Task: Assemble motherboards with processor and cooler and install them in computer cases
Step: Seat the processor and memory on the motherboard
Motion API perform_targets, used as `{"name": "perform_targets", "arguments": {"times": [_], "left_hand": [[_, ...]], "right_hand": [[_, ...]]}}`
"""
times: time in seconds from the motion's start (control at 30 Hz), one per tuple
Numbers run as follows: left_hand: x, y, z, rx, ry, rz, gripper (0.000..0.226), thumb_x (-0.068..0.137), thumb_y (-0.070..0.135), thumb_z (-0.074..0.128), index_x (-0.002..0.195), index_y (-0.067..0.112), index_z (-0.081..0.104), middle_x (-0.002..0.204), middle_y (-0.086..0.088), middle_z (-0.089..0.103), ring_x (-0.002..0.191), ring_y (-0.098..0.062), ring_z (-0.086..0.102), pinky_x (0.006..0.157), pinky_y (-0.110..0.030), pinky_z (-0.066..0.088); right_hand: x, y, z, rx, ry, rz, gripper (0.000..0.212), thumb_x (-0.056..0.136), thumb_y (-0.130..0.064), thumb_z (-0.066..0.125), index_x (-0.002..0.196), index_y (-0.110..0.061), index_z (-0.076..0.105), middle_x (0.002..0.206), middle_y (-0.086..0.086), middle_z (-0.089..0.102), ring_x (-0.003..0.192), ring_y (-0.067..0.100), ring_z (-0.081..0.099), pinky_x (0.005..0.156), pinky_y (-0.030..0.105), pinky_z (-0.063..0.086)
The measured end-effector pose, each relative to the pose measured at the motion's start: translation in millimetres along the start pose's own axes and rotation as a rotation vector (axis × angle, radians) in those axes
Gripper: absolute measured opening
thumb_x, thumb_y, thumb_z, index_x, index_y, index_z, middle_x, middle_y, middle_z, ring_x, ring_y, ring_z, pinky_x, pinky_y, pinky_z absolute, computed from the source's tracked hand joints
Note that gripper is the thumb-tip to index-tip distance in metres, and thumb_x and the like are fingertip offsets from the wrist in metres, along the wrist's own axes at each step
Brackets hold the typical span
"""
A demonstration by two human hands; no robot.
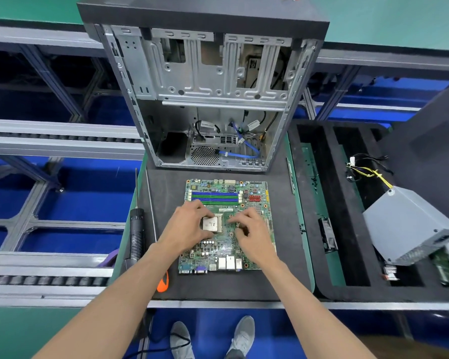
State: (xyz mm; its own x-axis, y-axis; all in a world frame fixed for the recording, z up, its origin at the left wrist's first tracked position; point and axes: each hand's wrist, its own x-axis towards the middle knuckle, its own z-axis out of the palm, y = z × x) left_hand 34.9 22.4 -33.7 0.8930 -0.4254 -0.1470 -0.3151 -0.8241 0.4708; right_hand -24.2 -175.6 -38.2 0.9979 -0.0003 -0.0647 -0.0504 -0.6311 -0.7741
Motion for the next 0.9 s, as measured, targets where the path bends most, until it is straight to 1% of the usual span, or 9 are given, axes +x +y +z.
{"name": "perform_targets", "arguments": {"times": [0.1,0.17,0.23,0.3,0.43,0.5,0.6,0.67,0.9], "left_hand": [[3.4,1.3,1.6,-0.008,-0.005,-0.001,0.056,0.070,0.044,0.087,0.119,0.025,0.070,0.109,0.006,0.058,0.109,-0.017,0.053,0.096,-0.039,0.045],[5.4,1.4,1.8,-0.011,-0.005,0.002,0.056,0.069,0.044,0.088,0.119,0.025,0.070,0.108,0.007,0.058,0.108,-0.017,0.054,0.094,-0.038,0.045],[6.9,1.6,1.9,-0.010,-0.013,0.007,0.056,0.069,0.043,0.088,0.119,0.024,0.070,0.107,0.007,0.057,0.107,-0.017,0.054,0.093,-0.037,0.045],[8.6,1.7,2.3,-0.009,-0.023,0.014,0.057,0.069,0.043,0.088,0.120,0.023,0.070,0.107,0.007,0.057,0.107,-0.016,0.054,0.094,-0.036,0.045],[11.7,1.8,4.3,-0.003,-0.037,0.024,0.057,0.069,0.043,0.088,0.119,0.022,0.070,0.107,0.006,0.058,0.106,-0.015,0.054,0.091,-0.031,0.043],[12.5,1.2,5.0,-0.001,-0.038,0.022,0.057,0.069,0.044,0.088,0.119,0.023,0.070,0.107,0.007,0.057,0.106,-0.014,0.053,0.088,-0.027,0.040],[12.8,0.5,6.1,-0.006,-0.036,0.024,0.058,0.069,0.042,0.088,0.121,0.022,0.071,0.106,0.009,0.057,0.105,-0.013,0.053,0.083,-0.022,0.035],[12.5,0.2,6.6,-0.008,-0.041,0.026,0.059,0.069,0.042,0.088,0.122,0.021,0.071,0.107,0.009,0.056,0.106,-0.015,0.053,0.084,-0.022,0.034],[9.1,0.7,7.9,-0.016,-0.039,0.023,0.061,0.072,0.041,0.086,0.126,0.020,0.069,0.109,0.007,0.054,0.108,-0.016,0.052,0.090,-0.027,0.040]], "right_hand": [[0.4,4.3,3.3,-0.026,-0.024,-0.041,0.049,0.085,0.008,0.060,0.116,-0.025,0.076,0.101,-0.005,0.050,0.094,0.015,0.049,0.084,0.029,0.041],[1.6,4.3,4.0,-0.053,-0.050,-0.020,0.058,0.086,0.005,0.061,0.128,-0.033,0.069,0.103,-0.010,0.048,0.098,0.011,0.046,0.091,0.033,0.040],[2.9,3.6,4.2,-0.070,-0.070,-0.001,0.063,0.086,0.003,0.060,0.133,-0.039,0.064,0.105,-0.013,0.047,0.099,0.006,0.042,0.093,0.032,0.036],[3.6,3.1,3.5,-0.051,-0.091,0.012,0.066,0.086,0.004,0.059,0.134,-0.040,0.063,0.105,-0.013,0.047,0.099,0.008,0.042,0.092,0.032,0.036],[4.7,2.9,-0.3,-0.011,-0.134,0.046,0.070,0.085,0.008,0.055,0.135,-0.041,0.061,0.105,-0.015,0.045,0.097,0.020,0.046,0.091,0.039,0.045],[5.0,2.2,-0.8,-0.005,-0.142,0.055,0.071,0.085,0.007,0.055,0.135,-0.043,0.061,0.104,-0.017,0.044,0.097,0.022,0.046,0.091,0.041,0.046],[4.8,2.1,-0.3,-0.010,-0.147,0.067,0.070,0.086,0.006,0.056,0.134,-0.044,0.060,0.106,-0.015,0.045,0.096,0.023,0.046,0.091,0.042,0.046],[5.1,2.6,-0.1,-0.010,-0.148,0.073,0.070,0.086,0.006,0.056,0.135,-0.043,0.060,0.107,-0.013,0.046,0.097,0.023,0.047,0.091,0.042,0.046],[5.7,3.1,-0.5,-0.019,-0.164,0.079,0.068,0.087,0.006,0.056,0.136,-0.041,0.060,0.109,-0.010,0.048,0.100,0.021,0.046,0.093,0.041,0.044]]}}
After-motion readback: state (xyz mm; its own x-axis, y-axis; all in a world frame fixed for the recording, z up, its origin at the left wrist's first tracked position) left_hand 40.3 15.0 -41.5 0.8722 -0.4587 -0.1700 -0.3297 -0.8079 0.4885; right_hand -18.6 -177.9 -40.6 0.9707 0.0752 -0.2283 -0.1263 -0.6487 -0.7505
